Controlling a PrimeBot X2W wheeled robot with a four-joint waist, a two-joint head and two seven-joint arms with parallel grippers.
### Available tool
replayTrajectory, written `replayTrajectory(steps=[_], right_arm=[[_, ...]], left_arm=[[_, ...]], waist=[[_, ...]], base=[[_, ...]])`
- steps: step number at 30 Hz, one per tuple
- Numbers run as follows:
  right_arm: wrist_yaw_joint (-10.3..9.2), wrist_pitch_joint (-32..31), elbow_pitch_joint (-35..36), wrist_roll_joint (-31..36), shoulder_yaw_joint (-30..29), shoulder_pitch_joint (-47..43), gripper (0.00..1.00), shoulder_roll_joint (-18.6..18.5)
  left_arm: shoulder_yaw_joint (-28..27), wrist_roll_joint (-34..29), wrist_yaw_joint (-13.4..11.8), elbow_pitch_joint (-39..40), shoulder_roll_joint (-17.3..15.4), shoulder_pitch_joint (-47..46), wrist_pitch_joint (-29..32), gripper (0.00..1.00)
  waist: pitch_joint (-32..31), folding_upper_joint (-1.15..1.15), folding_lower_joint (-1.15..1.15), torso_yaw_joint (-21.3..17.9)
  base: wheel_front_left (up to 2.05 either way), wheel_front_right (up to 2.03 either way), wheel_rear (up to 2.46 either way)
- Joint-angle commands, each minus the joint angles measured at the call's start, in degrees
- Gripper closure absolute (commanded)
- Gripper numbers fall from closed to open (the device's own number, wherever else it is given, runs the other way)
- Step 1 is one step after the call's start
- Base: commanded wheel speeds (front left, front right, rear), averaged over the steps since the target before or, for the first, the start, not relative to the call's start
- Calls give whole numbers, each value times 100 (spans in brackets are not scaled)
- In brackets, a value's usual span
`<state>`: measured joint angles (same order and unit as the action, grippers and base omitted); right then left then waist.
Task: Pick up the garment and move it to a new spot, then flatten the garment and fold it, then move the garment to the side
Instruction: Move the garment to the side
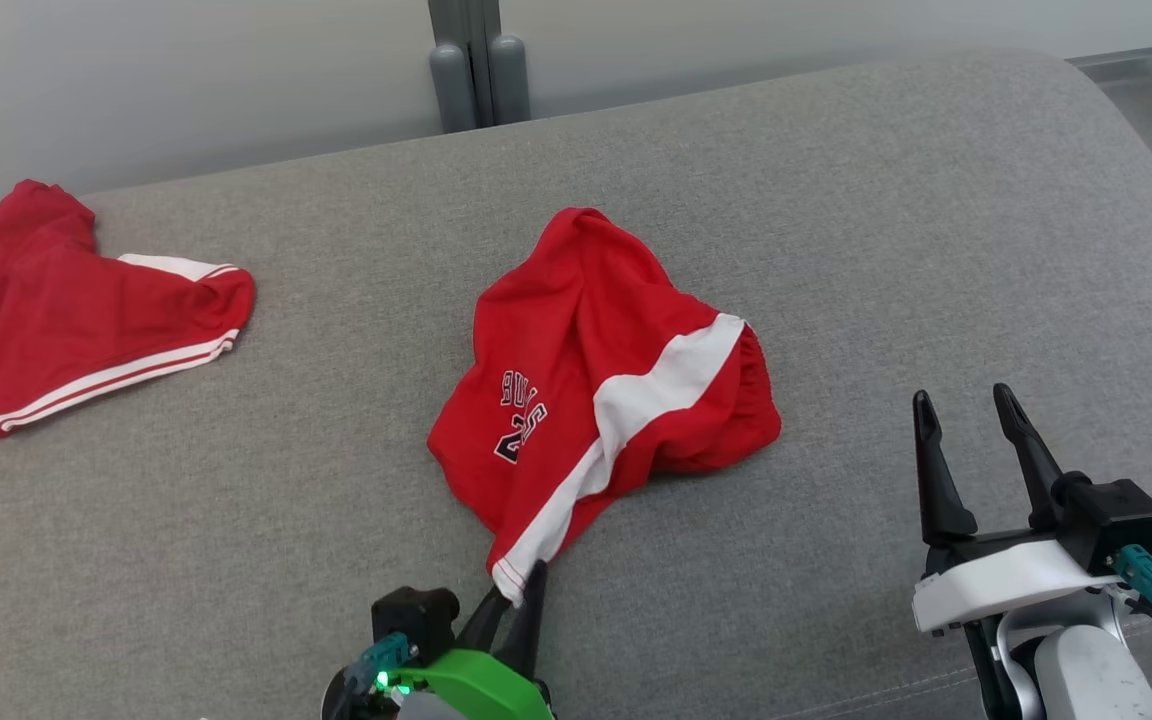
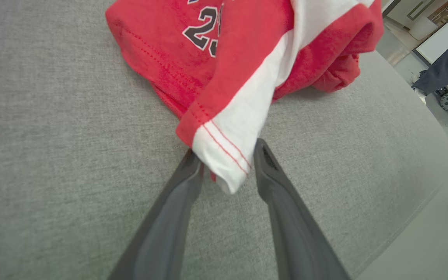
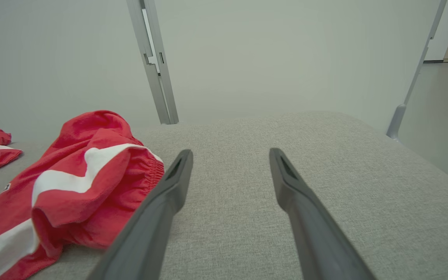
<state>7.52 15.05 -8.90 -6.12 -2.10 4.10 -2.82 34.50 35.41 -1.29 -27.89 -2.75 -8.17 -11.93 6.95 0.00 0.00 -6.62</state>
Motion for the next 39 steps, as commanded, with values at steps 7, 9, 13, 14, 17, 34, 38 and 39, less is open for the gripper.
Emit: replayTrajectory(steps=[7,9,13,14,17,34,38,39], right_arm=[[-6,20,21,-36,-102,56,0,-12],[-6,20,24,-45,-118,35,0,-12],[-6,19,16,-65,-119,30,0,-12],[-6,20,8,-71,-114,35,0,-12],[-6,20,-8,-74,-102,46,0,-12],[-6,20,-75,-31,-128,82,0,-12],[-6,20,-93,-10,-136,39,0,-12],[-6,20,-95,5,-137,29,0,-12]], left_arm=[[-454,-98,-268,45,-238,-468,-294,100],[-657,-134,-339,147,-358,-503,-311,100],[-1050,-146,-413,339,-634,-491,-326,100],[-1130,-155,-429,363,-708,-479,-328,100],[-1257,-137,-421,345,-819,-434,-326,100],[-1598,-309,-219,-324,-580,-497,-328,0],[-1843,-608,-169,19,-480,-272,-330,0],[-1895,-657,-166,101,-453,-225,-329,0]], waist=[[41,0,0,27],[38,0,0,67],[39,0,0,135],[41,0,0,150],[46,0,0,178],[45,0,0,240],[-65,0,0,316],[-99,0,0,336]], base=[[0,0,0],[0,0,0],[0,0,0],[0,0,0],[0,0,0],[0,0,0],[0,0,0],[0,0,0]])
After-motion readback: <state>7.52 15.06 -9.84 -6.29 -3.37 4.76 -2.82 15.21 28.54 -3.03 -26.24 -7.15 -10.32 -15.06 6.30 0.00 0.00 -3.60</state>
